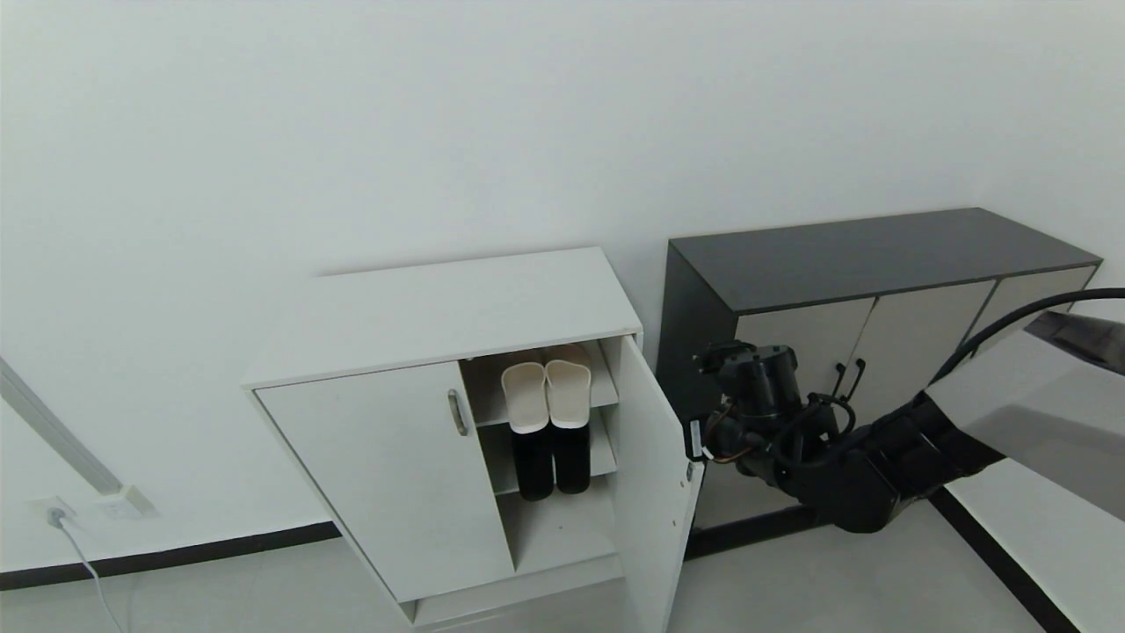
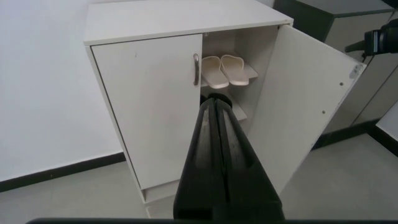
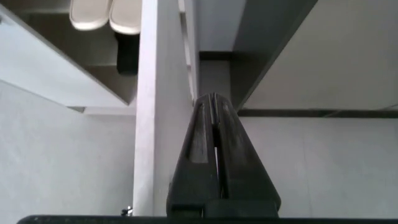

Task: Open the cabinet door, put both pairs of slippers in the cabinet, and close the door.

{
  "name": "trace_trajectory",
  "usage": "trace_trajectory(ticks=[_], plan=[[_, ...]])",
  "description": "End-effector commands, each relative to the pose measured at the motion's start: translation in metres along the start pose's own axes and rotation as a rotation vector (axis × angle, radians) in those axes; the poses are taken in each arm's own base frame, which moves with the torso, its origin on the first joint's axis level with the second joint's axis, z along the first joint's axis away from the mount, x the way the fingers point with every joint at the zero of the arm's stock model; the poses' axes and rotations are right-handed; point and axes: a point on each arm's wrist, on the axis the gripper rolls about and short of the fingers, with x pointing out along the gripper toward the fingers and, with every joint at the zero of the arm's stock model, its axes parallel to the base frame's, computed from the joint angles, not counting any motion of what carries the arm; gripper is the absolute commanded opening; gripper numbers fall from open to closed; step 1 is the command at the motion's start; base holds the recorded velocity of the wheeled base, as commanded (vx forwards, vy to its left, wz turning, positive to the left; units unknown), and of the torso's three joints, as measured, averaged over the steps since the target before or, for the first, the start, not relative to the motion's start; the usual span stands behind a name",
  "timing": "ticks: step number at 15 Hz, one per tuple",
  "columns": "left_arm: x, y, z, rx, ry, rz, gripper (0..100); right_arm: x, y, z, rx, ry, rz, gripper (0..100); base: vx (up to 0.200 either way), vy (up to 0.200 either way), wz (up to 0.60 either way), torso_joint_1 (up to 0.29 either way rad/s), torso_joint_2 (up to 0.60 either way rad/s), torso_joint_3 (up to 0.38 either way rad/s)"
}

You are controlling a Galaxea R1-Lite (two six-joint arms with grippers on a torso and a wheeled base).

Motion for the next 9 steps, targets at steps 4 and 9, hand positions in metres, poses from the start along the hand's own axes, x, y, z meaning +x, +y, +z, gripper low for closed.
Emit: trace_trajectory(ticks=[4, 9], plan=[[0.0, 0.0, 0.0, -0.001, 0.0, 0.0, 0, -0.008, 0.03, -0.019, -0.015, 0.023, 0.097, 0, 0.0, 0.0, 0.0, 0.0, 0.0, 0.0], [0.0, 0.0, 0.0, -0.001, 0.0, 0.0, 0, -0.027, 0.064, -0.024, -0.044, -0.071, 0.22, 0, 0.0, 0.0, 0.0, 0.0, 0.0, 0.0]])
